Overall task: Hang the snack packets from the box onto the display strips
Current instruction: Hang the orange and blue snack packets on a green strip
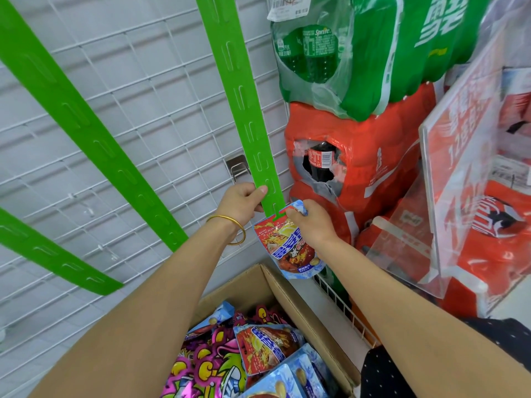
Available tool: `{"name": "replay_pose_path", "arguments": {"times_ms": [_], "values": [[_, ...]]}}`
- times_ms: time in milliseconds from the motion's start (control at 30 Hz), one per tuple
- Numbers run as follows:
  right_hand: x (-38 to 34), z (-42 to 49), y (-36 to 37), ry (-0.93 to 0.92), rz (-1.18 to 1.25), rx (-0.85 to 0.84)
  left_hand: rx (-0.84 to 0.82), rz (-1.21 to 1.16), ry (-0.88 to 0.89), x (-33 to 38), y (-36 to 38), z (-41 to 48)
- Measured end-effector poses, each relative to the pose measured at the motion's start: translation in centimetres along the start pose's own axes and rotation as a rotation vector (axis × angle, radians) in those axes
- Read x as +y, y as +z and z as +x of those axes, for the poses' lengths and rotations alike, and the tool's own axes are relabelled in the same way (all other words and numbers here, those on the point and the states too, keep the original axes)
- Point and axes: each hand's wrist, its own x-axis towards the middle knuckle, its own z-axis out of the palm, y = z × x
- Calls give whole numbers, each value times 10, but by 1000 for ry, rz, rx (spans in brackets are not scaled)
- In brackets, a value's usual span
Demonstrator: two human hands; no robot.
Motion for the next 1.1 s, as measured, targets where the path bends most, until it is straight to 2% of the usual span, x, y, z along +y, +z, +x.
{"name": "replay_pose_path", "arguments": {"times_ms": [500, 600, 667, 767, 900, 1000, 1100], "values": [[14, -12, 15, -53, -247, 30, 84, 28, 63, -10, -2, -5], [19, -29, 25, -46, -307, -121, 118, 20, 70, -18, -6, -16], [20, -40, 32, -43, -372, -251, 202, 27, 45, -30, -10, -33], [23, -54, 38, 22, -438, -371, 262, 88, -62, -70, -15, -65], [30, -63, 48, 47, -513, -468, 85, 321, -324, -133, -12, -109], [30, -64, 57, 26, -532, -502, -110, 635, -412, -169, -1, -128], [36, -63, 62, 45, -519, -526, -215, 836, -513, -193, 14, -134]]}}
